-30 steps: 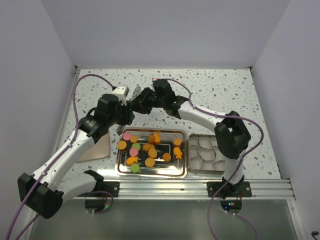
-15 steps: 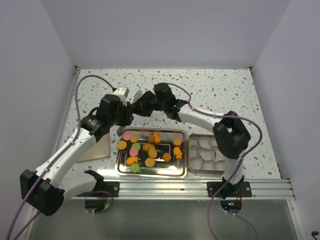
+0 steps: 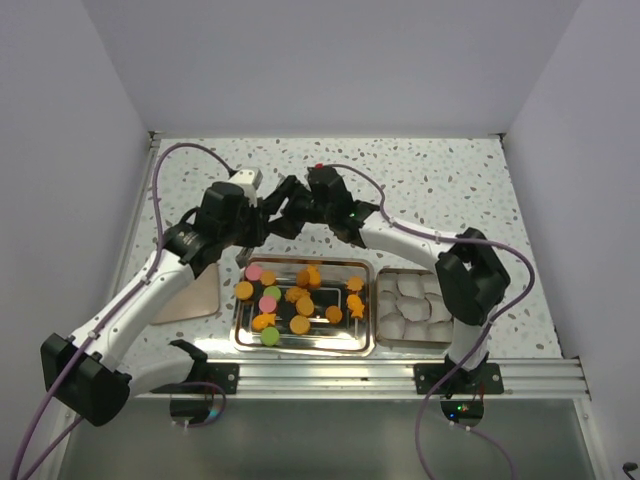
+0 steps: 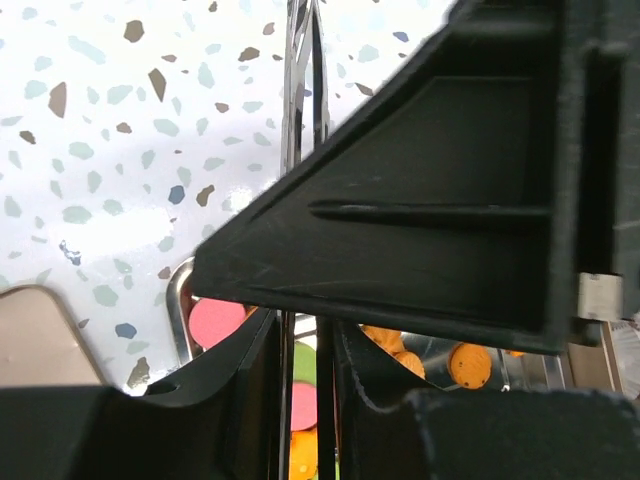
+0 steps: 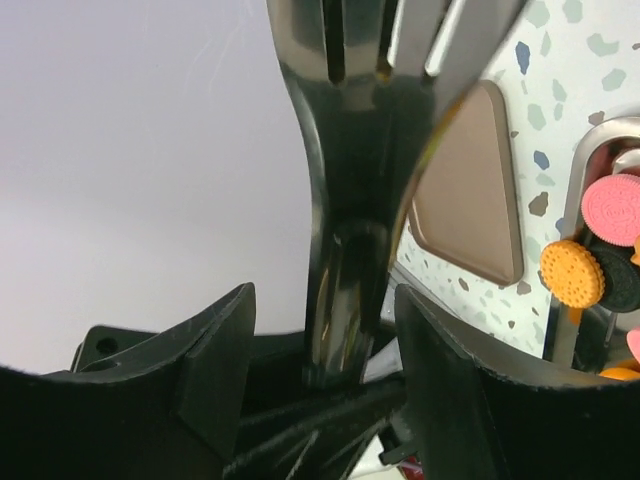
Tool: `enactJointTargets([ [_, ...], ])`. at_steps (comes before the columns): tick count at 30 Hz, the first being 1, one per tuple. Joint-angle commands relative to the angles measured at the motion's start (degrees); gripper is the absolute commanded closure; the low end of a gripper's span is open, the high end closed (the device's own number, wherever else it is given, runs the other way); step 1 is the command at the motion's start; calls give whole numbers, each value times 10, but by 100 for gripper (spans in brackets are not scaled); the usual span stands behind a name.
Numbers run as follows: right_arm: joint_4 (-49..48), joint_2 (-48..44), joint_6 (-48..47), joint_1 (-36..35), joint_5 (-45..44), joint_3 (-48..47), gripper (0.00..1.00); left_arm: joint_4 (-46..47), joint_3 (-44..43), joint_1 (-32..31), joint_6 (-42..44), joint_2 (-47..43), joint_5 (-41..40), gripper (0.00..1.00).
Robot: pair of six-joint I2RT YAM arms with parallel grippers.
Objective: Pack the cookies
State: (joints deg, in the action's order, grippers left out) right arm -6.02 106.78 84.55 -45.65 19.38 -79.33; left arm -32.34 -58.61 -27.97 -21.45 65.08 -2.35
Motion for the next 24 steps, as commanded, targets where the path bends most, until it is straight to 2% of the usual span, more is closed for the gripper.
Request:
enactJointTargets([
  [1, 2, -50, -15, -1, -1, 10, 38, -8, -24, 0, 20, -11, -36, 100],
  [4, 46, -77, -54, 2, -6, 13, 36, -29, -33, -1, 29, -9, -57, 100],
  [7, 227, -131, -149, 23, -44, 0, 27, -47, -37, -1, 40, -15, -62, 100],
  [10, 354, -210, -245, 56, -100, -1, 16, -61, -27, -1, 55, -32, -42, 99],
  [13, 426, -284, -315, 96, -120, 17, 13, -76, -13, -1, 58, -53, -30, 100],
  [19, 479, -375, -348, 127, -108, 73, 12, -107, 9, -2, 46, -83, 8, 100],
  [22, 474, -426, -324, 127, -91, 112, 12, -129, 30, -2, 41, -106, 21, 92],
  [24, 481, -466, -310, 128, -87, 125, 12, -152, 33, -2, 26, -123, 21, 100],
])
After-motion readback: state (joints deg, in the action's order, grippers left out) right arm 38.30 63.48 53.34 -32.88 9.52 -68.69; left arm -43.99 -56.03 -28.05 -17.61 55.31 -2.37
